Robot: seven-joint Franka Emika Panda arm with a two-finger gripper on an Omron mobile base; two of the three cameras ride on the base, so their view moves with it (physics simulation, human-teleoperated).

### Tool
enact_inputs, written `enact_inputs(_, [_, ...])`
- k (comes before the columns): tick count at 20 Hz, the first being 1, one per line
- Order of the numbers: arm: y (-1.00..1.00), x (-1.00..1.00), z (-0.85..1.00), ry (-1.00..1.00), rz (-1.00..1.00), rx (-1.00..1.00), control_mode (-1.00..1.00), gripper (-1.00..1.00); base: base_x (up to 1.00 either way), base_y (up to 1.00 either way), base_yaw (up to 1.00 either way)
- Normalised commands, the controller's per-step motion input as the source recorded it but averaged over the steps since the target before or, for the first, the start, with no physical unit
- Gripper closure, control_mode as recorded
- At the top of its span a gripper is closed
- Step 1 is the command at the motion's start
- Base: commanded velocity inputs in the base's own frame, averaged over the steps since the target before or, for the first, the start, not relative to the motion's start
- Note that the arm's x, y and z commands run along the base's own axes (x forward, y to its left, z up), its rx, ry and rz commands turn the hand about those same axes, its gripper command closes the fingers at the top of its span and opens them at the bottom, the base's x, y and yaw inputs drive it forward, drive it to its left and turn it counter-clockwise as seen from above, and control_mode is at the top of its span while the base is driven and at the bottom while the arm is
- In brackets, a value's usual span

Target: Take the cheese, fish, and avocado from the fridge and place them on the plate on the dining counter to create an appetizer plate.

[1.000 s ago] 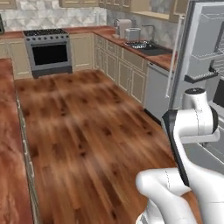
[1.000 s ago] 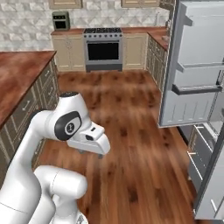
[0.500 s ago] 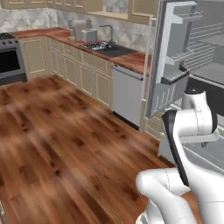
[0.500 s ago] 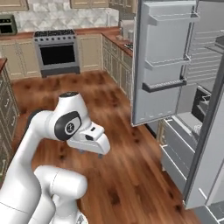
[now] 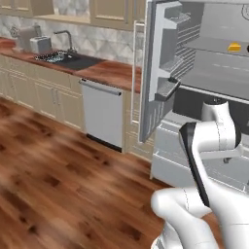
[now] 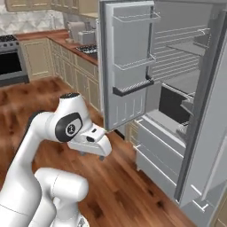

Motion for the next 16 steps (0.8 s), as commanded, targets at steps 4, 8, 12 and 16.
enact_inputs(4, [0.0,0.0,0.0,0.0,0.0,0.0,1.0,-1.0,0.74,0.13,-0.52])
enact_inputs(8, [0.0,0.0,0.0,0.0,0.0,0.0,1.0,-1.0,0.8,0.27,-0.54])
enact_inputs(12, [0.0,0.0,0.0,0.0,0.0,0.0,1.0,-1.0,0.78,0.34,-0.54])
enact_inputs(16, [0.0,0.0,0.0,0.0,0.0,0.0,1.0,-1.0,0.68,0.27,-0.53])
